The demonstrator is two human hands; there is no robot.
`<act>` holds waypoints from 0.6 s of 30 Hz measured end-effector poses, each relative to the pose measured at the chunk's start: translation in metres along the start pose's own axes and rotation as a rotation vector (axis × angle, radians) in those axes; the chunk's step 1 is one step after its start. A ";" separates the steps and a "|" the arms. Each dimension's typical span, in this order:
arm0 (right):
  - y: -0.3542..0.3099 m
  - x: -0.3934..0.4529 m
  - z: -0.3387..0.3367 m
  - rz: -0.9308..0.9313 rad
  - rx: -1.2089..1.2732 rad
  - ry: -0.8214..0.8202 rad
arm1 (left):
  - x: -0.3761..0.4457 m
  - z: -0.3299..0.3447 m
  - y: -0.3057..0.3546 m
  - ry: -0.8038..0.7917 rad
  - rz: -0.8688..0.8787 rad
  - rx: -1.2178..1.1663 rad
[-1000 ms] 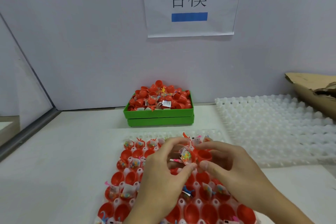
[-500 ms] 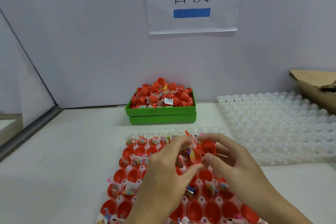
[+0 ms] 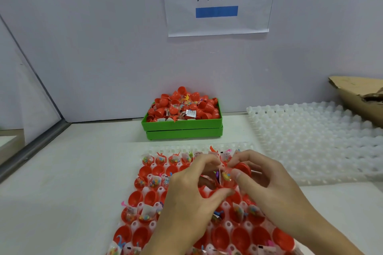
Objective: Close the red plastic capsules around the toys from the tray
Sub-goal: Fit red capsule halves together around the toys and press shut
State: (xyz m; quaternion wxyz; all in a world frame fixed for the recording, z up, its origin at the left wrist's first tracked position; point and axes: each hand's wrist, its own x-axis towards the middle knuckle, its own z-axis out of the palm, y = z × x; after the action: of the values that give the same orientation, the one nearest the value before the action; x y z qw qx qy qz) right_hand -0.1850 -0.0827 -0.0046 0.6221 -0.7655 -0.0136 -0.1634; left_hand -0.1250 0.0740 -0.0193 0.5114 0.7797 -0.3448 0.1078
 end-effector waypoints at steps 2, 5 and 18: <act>0.000 0.000 0.000 -0.024 -0.044 0.000 | 0.000 0.000 0.000 -0.003 -0.027 -0.032; 0.001 -0.001 -0.001 -0.039 -0.119 -0.007 | 0.001 0.000 0.000 0.005 -0.048 -0.072; -0.001 0.000 -0.001 0.034 -0.182 0.057 | -0.001 0.003 0.006 -0.033 -0.088 -0.152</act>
State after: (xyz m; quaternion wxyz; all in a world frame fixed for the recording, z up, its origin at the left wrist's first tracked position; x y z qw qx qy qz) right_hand -0.1859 -0.0832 -0.0036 0.5528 -0.8141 0.0319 -0.1751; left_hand -0.1300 0.0703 -0.0169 0.5675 0.7547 -0.3258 0.0461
